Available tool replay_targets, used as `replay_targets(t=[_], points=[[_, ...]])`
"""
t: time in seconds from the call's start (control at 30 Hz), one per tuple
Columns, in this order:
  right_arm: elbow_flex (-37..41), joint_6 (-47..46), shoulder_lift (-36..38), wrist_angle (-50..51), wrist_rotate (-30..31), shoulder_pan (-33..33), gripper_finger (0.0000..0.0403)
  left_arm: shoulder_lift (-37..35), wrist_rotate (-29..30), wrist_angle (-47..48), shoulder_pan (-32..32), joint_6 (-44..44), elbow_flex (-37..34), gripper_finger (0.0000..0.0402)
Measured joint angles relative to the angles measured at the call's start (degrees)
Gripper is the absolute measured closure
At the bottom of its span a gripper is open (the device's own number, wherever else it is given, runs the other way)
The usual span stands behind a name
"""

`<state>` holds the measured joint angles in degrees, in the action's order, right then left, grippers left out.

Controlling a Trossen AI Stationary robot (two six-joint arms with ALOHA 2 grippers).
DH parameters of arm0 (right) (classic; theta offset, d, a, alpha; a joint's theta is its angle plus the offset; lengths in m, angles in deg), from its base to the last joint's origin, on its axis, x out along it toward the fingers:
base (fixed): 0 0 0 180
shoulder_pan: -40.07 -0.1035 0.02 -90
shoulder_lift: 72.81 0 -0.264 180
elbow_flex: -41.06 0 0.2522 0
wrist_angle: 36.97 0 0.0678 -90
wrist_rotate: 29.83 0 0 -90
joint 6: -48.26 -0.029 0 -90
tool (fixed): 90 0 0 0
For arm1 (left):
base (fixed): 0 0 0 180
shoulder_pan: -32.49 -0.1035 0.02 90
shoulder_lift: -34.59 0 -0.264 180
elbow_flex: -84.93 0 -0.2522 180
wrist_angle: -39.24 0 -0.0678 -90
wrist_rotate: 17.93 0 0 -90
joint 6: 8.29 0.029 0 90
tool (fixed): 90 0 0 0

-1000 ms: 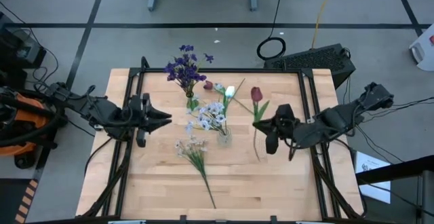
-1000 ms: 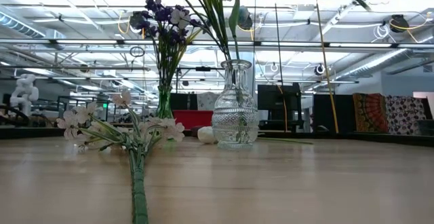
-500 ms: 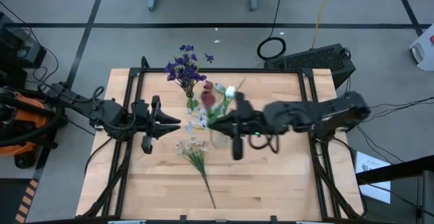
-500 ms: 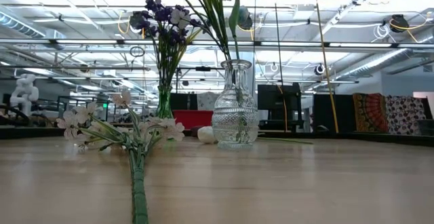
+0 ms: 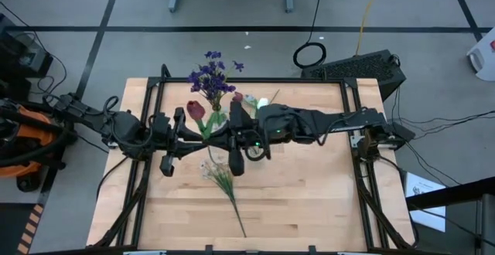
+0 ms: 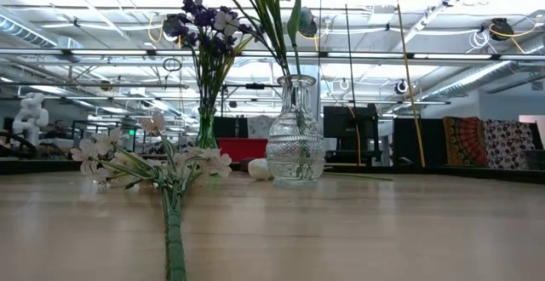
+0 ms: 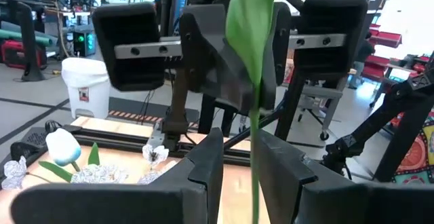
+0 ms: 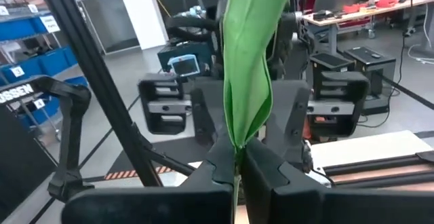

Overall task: Sort flowers into vase by color
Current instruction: Put the bottom red flower into the green vase

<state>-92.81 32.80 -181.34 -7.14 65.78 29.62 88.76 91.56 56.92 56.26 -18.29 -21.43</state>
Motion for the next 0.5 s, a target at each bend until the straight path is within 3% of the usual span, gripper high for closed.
replay_targets(t=[0.5], points=[[-0.1,1.2,-0.3,1.0,0.1,1.1,0.0402,0.0,-1.9,0.3,0.0,0.3,0.0,0.0313]])
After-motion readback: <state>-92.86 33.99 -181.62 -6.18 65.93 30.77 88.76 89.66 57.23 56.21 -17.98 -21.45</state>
